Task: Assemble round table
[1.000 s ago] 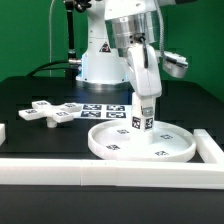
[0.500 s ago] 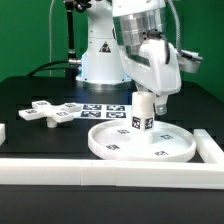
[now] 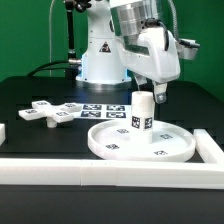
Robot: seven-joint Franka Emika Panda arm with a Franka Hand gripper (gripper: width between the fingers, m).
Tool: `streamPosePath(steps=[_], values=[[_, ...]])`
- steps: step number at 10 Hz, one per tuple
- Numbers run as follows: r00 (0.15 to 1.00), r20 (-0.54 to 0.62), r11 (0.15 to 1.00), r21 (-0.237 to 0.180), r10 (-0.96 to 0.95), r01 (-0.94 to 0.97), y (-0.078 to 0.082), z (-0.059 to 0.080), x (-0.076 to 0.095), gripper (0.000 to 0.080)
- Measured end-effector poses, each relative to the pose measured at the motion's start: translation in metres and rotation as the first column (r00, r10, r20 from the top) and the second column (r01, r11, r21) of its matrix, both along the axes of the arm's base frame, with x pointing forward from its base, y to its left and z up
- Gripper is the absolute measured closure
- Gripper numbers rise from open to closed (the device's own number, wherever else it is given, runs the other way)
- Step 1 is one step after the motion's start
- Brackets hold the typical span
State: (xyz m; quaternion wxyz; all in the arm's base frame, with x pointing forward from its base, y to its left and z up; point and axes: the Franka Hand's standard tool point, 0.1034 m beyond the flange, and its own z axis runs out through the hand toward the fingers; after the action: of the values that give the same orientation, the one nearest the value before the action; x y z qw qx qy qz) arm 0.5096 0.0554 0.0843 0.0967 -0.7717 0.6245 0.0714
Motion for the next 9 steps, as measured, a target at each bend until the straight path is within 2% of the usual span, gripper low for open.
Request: streamPosePath(steps=[2, 3, 5, 7, 9], values=[[1.000, 0.002, 1.000, -0.001, 0.011, -0.011, 0.001, 0.000, 0.000, 0.0151], [0.993, 0.021, 0.994, -0.010, 0.113, -0.112, 0.004, 0.002, -0.001, 0.0151], [0.987, 0.034, 0.988, -0.008, 0.157, -0.157, 0.006, 0.010, -0.004, 0.0151], [0.981, 0.056, 0.982, -0.023, 0.188, -0.187, 0.005, 0.016, -0.019, 0.0151], [0.947, 0.093, 0.951, -0.030, 0.308, -0.306, 0.003, 0.016, -0.030, 0.0151]])
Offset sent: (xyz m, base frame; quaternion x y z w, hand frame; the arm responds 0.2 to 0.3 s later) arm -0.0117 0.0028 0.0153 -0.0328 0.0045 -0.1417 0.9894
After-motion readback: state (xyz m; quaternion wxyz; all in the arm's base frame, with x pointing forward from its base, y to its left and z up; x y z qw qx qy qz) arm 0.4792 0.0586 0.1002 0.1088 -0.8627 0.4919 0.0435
